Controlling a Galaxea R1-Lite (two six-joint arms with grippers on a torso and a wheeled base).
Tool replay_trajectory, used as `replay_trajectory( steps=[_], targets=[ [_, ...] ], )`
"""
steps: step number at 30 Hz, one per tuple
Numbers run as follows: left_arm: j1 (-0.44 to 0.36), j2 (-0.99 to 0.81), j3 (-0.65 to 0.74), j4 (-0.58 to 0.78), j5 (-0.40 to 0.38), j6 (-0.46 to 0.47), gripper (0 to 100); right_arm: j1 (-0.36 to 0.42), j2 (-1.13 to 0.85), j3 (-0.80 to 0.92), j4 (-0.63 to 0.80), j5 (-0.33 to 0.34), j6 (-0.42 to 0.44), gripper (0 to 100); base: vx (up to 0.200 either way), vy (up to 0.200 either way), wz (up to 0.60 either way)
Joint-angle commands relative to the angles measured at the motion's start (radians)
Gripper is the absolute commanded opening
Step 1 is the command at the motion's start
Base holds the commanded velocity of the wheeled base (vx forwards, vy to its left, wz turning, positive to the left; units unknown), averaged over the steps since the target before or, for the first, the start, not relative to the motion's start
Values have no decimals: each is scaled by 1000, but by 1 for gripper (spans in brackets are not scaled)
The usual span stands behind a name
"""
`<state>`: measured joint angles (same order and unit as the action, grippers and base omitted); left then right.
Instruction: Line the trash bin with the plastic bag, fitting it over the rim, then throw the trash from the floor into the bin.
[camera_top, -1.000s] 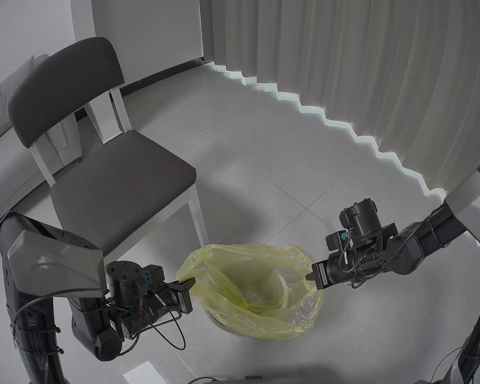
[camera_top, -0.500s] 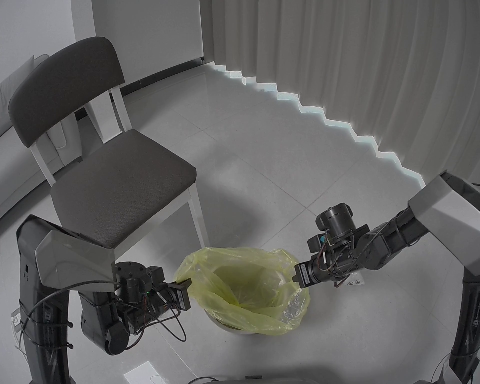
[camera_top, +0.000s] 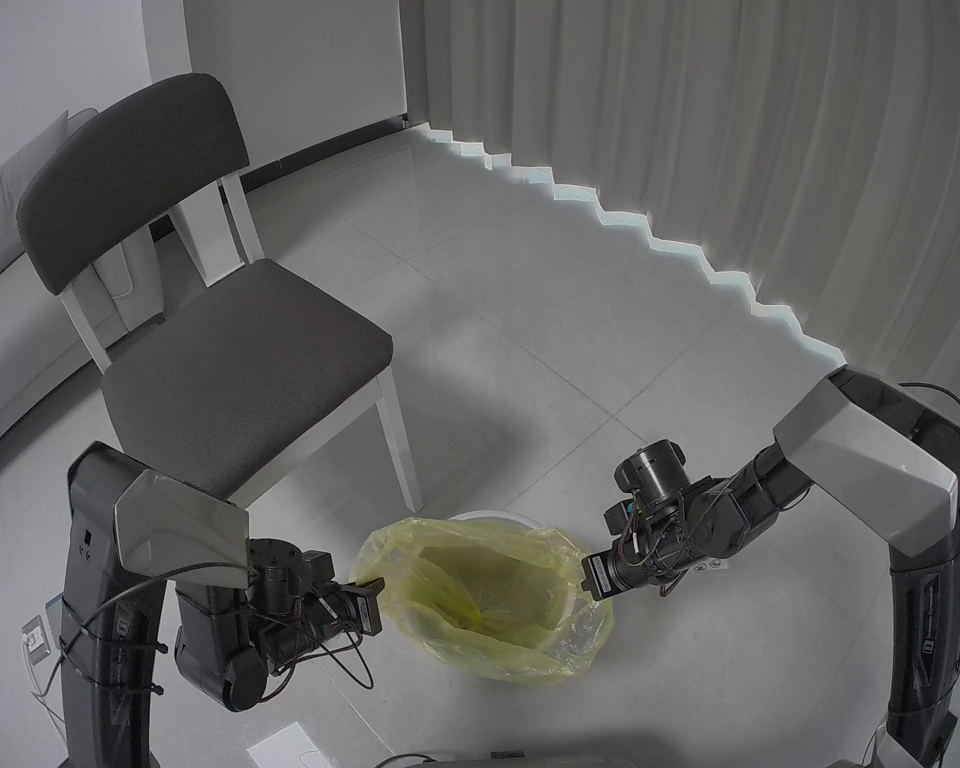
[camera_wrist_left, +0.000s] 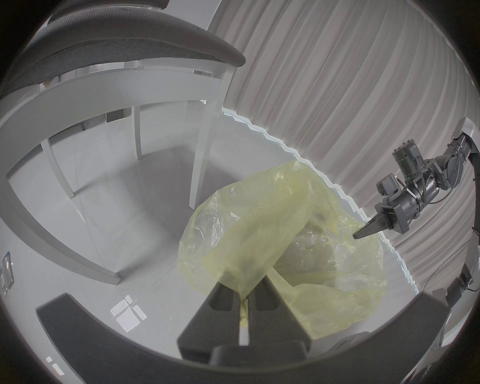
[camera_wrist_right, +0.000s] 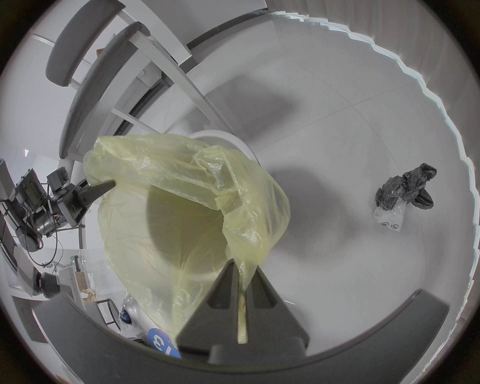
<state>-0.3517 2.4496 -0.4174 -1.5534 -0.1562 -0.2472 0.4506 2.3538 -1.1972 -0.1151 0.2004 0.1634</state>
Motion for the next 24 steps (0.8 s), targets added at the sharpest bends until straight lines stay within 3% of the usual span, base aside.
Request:
replay_trajectory(
  steps=[1,10,16,17,24],
  targets=[
    [0,16,-7,-17,1,2,0,-12,13,-1,3,-1,-7,100,0,0,0],
    [7,-43,-3,-17,-3,-3,0,-21,-148,2,3,2,-16,100,0,0,0],
    [-4,-27,29,-17,-2,2,0,13,-122,-54,-6,8,-76,100,0,0,0],
    [-7,-27,34,-17,-2,2,100,19,-108,-67,-6,8,-85,100,0,0,0],
    [-3,-38,37,-17,7,3,100,49,-57,-119,-6,8,-131,100,0,0,0]
  ],
)
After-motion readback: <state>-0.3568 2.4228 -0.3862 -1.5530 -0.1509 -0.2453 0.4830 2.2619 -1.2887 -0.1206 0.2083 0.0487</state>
